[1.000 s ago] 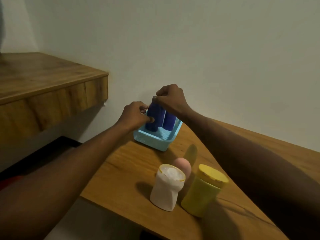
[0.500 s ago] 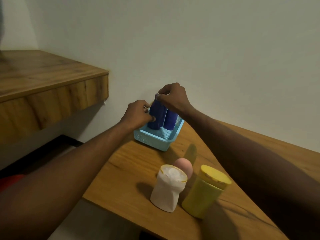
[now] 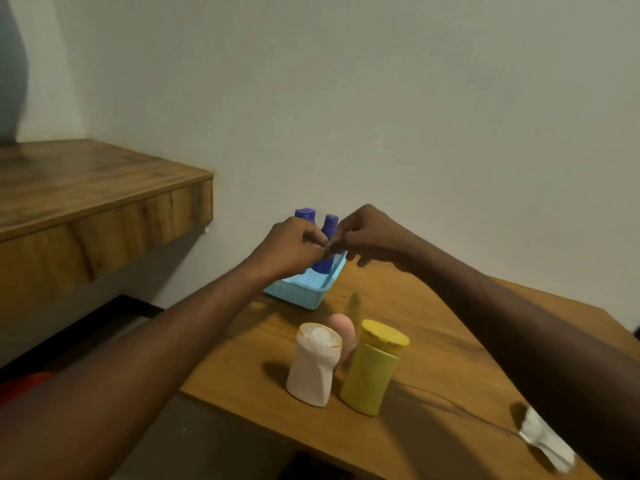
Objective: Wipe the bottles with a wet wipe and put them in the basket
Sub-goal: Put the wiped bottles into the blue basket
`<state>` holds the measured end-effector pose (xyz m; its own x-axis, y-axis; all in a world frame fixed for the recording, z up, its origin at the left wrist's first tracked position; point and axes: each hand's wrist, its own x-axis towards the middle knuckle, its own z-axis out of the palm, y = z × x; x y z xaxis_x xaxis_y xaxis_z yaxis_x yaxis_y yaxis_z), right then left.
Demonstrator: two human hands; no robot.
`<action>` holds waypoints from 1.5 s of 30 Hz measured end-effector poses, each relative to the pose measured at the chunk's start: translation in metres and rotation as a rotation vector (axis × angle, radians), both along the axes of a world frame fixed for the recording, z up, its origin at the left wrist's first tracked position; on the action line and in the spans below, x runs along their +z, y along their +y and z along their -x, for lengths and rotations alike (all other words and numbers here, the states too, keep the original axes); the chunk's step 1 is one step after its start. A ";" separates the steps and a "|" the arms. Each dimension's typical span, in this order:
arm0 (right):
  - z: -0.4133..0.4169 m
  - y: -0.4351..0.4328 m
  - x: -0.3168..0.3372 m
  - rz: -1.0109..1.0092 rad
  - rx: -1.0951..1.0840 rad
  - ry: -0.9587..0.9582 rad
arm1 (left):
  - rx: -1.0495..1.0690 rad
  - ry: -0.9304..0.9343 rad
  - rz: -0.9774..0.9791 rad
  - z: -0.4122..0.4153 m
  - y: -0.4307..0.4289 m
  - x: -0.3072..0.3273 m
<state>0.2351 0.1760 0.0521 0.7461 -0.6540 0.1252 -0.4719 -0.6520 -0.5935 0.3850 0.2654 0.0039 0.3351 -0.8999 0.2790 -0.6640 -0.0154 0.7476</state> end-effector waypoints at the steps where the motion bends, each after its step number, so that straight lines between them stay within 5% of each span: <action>1: 0.009 0.006 0.000 -0.020 -0.007 0.040 | -0.035 -0.029 -0.046 0.009 0.005 0.004; 10: 0.043 0.039 -0.024 0.143 -0.132 0.301 | -0.089 -0.180 -0.301 0.053 0.028 0.004; 16: 0.039 0.039 -0.036 0.107 -0.173 0.209 | -0.086 -0.100 -0.308 0.044 0.029 -0.002; 27: -0.005 -0.002 0.015 0.353 -0.131 -0.103 | -0.006 -0.046 -0.199 -0.006 -0.010 0.009; 45: -0.078 -0.075 -0.065 0.316 -0.162 -0.055 | 0.093 -0.009 -0.184 -0.058 -0.075 -0.054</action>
